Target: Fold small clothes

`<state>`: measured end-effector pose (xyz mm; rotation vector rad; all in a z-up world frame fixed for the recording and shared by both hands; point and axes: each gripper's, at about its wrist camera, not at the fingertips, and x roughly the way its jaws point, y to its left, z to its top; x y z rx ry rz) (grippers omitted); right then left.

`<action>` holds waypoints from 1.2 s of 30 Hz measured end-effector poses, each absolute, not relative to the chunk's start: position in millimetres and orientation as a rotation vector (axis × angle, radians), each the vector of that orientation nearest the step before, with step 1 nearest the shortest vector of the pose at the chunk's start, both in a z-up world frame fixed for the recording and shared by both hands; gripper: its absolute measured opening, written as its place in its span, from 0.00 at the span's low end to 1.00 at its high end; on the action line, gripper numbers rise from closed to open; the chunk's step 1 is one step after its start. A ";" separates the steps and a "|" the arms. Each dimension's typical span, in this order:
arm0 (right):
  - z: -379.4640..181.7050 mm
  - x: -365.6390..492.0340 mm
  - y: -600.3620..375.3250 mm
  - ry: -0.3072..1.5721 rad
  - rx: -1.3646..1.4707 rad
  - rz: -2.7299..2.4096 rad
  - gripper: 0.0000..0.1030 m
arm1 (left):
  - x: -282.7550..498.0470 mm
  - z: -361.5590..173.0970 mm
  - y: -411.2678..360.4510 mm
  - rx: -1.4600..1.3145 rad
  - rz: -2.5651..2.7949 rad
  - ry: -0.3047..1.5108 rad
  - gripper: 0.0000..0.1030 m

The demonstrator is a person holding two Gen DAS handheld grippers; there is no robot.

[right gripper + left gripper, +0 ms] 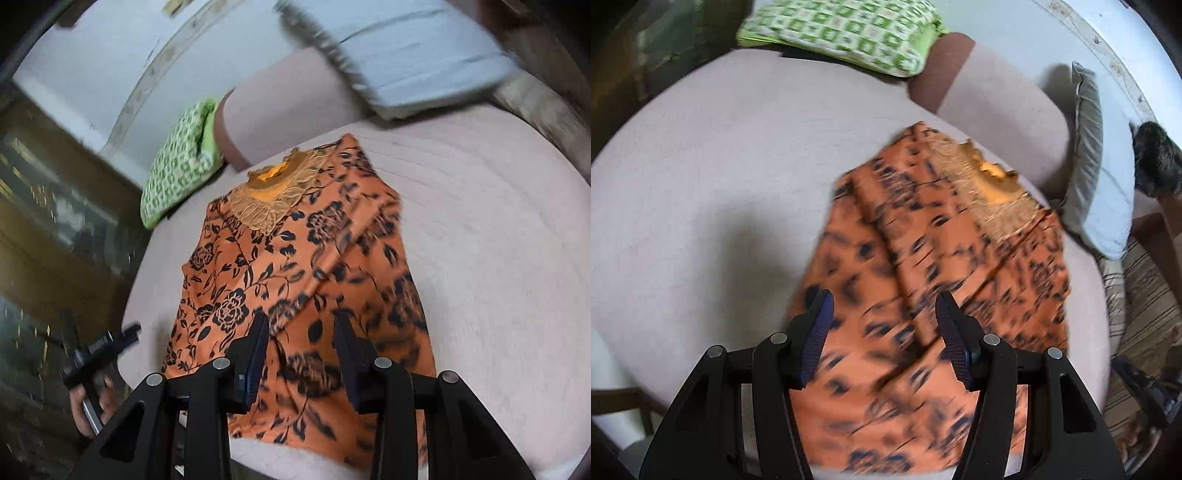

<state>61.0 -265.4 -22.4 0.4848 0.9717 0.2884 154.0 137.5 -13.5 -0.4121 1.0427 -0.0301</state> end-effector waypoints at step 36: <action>-43.3 336.1 -317.1 0.950 0.402 0.115 0.11 | 415.8 7.9 141.1 -0.323 -0.100 0.974 0.05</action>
